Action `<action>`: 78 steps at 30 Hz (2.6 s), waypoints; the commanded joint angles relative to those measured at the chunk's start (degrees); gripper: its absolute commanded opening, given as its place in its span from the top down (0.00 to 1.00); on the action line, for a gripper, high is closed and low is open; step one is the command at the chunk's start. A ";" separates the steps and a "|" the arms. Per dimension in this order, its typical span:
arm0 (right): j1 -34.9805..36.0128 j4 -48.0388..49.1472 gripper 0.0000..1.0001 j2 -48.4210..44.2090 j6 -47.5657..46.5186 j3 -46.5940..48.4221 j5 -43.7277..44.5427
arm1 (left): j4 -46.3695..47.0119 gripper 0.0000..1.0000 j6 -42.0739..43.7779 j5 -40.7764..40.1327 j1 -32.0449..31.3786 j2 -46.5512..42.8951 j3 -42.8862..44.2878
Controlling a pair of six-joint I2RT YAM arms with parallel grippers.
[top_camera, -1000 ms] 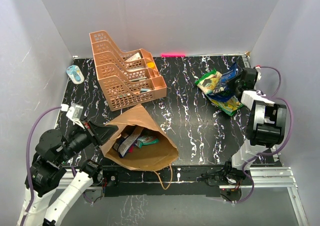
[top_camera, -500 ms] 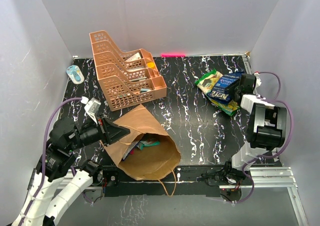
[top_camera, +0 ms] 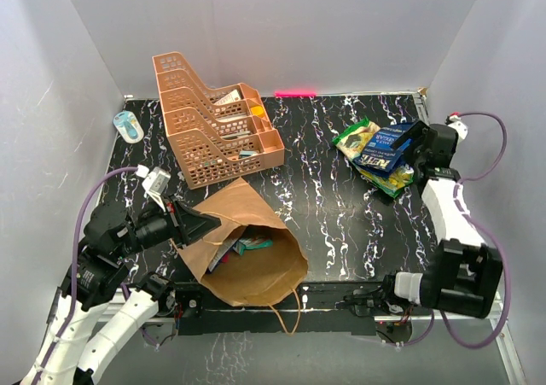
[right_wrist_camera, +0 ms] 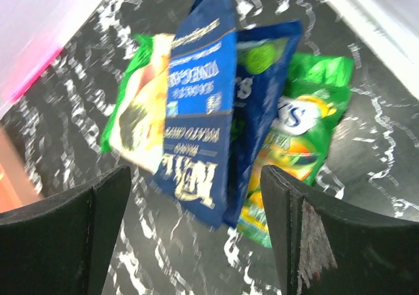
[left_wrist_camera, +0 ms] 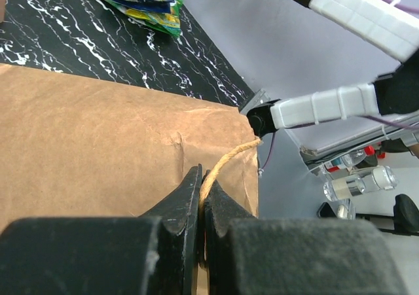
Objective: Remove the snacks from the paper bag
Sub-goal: Place the snack at the center of the board, then take out the snack from the paper bag.
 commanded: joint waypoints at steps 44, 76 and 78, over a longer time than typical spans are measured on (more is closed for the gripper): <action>90.72 -9.01 0.19 -5.48 -96.86 13.18 -7.03 | -8.25 1.00 0.55 -26.37 -0.16 2.48 10.76; 84.30 -13.79 0.40 15.61 -114.47 19.84 -2.01 | -8.35 1.00 2.25 -24.29 -0.15 -0.92 9.79; 84.25 -13.26 0.41 16.71 -115.12 20.26 -1.54 | -8.54 1.00 2.25 -24.42 -0.09 -1.14 9.79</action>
